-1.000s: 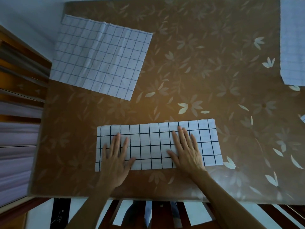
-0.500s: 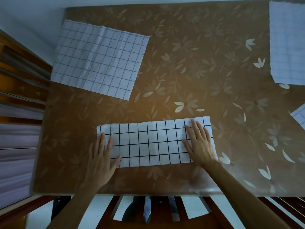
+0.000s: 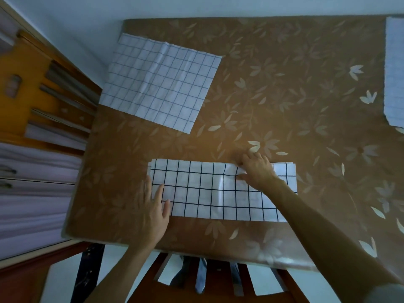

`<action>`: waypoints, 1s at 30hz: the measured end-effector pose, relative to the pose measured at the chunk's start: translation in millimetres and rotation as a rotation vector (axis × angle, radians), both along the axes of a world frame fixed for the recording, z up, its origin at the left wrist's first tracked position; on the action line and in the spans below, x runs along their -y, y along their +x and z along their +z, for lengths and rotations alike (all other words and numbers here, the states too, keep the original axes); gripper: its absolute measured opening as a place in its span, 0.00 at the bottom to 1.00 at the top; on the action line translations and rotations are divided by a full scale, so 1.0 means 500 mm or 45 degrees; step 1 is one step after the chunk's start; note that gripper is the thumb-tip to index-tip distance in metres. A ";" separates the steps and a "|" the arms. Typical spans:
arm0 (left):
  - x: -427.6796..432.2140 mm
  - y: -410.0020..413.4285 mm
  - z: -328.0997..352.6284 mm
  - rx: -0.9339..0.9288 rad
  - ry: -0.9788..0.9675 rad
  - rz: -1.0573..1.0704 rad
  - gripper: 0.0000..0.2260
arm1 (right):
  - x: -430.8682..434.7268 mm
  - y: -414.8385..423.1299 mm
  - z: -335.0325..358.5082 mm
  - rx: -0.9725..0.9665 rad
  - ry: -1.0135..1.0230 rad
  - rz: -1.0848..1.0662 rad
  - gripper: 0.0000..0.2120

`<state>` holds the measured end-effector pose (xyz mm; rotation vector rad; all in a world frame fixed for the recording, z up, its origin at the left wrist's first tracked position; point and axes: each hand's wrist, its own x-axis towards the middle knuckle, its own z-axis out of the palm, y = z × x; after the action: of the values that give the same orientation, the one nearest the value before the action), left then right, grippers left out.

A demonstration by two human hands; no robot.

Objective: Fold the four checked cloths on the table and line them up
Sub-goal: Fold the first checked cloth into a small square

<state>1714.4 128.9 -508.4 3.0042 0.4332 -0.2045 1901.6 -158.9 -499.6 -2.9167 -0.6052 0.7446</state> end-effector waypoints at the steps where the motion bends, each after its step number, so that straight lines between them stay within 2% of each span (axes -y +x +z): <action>1: 0.004 -0.008 0.000 0.022 -0.044 0.060 0.23 | 0.003 -0.004 0.001 -0.004 0.023 -0.008 0.26; 4: 0.014 -0.030 -0.002 0.102 -0.181 0.157 0.22 | 0.012 -0.014 0.010 0.028 0.090 0.012 0.30; 6: 0.016 -0.039 -0.003 0.086 -0.217 0.180 0.23 | 0.013 -0.013 0.015 0.010 0.093 -0.015 0.29; 11: 0.020 -0.043 0.005 0.007 -0.268 0.225 0.25 | 0.014 -0.011 0.025 -0.312 0.219 -0.191 0.32; 13: 0.030 -0.038 0.009 0.026 -0.262 0.194 0.25 | 0.024 -0.014 0.034 -0.341 0.280 -0.269 0.25; 15: 0.041 -0.031 0.013 0.053 -0.265 0.147 0.25 | 0.049 -0.020 0.036 -0.368 0.358 -0.400 0.14; 19: 0.072 -0.009 0.020 0.032 -0.290 0.059 0.25 | 0.127 -0.048 0.036 -0.363 0.543 -0.683 0.22; 21: 0.098 0.003 0.025 0.002 -0.357 0.050 0.26 | 0.161 -0.070 0.048 -0.348 0.619 -0.878 0.11; 22: 0.111 0.009 0.028 -0.010 -0.369 0.035 0.26 | 0.176 -0.084 0.051 -0.354 0.677 -1.009 0.09; 25: 0.150 0.021 0.045 0.019 -0.404 -0.115 0.24 | 0.205 -0.141 0.058 -0.383 0.921 -1.341 0.13; 27: 0.171 0.022 0.053 -0.015 -0.553 -0.178 0.25 | 0.200 -0.183 0.061 -0.383 1.074 -1.454 0.11; 30: 0.184 0.003 0.052 -0.096 -0.726 -0.331 0.28 | 0.157 -0.248 0.074 -0.449 1.168 -1.576 0.08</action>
<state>1716.1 36.7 -482.3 2.4815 -0.0203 -0.3869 1777.8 -237.2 -462.8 -1.6919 0.6897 0.5140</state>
